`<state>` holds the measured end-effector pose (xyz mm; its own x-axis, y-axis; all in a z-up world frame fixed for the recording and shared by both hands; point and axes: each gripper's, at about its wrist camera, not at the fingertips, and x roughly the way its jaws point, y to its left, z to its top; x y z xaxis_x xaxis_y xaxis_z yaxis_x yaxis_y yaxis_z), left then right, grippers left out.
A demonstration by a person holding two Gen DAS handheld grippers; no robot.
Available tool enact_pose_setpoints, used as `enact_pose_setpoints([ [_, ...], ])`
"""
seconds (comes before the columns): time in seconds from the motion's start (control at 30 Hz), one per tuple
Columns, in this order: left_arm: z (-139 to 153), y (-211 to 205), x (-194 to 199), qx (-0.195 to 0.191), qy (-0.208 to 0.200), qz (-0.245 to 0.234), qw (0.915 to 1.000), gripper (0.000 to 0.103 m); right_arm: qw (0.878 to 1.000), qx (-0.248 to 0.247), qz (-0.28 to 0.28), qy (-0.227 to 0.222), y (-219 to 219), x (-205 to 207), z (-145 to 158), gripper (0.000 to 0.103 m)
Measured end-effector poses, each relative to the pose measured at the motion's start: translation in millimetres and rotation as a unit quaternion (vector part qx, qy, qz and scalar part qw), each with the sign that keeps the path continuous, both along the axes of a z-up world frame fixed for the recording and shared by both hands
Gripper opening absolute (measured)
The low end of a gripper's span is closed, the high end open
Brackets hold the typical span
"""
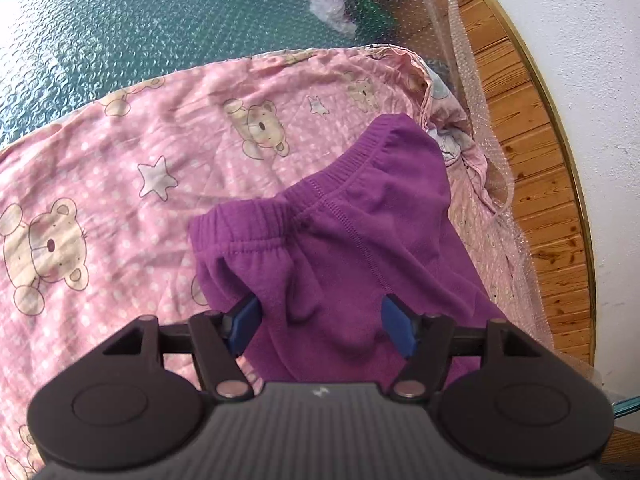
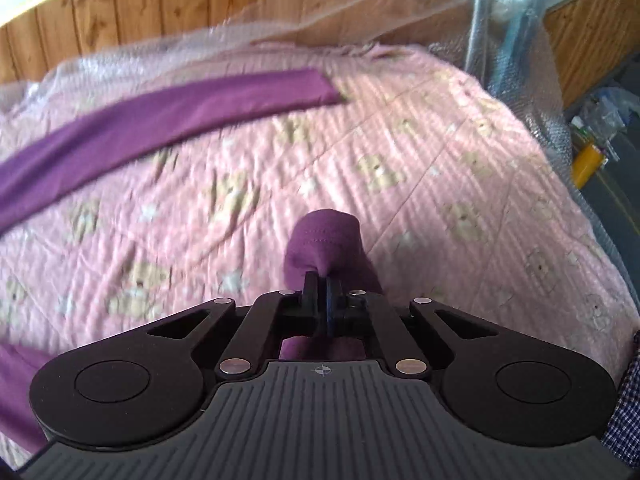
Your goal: Fold clothes
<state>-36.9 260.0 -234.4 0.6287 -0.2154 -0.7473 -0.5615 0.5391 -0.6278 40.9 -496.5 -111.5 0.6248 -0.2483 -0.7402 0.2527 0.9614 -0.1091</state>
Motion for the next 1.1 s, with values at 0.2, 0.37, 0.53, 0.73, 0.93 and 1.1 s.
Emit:
enact_pose_setpoints([
  [0.2,-20,-7,10,-0.001,0.026,0.017,0.9995,0.053,0.986,0.044,-0.106,-0.118,-59,-47,68,0.001],
  [0.37,-25,-14,7,0.034,0.05,-0.006,0.9981,0.003,0.972,0.121,-0.203,-0.012,-114,-71,-25,0.001],
  [0.53,-12,-8,-10,0.05,0.044,-0.018,0.9976,0.003,0.939,0.227,-0.259,0.012,-136,-113,-91,0.001],
  [0.73,40,-10,-7,0.079,-0.027,-0.003,0.9965,0.003,0.937,0.232,-0.249,-0.074,-147,-111,-48,0.0],
  [0.93,35,-22,21,0.093,0.007,-0.018,0.9955,0.005,0.943,0.207,-0.237,-0.112,-169,-65,-18,0.0],
  [1.1,17,-24,1,0.103,0.036,-0.009,0.9939,0.02,0.971,0.18,-0.155,-0.032,-167,-40,-47,0.047],
])
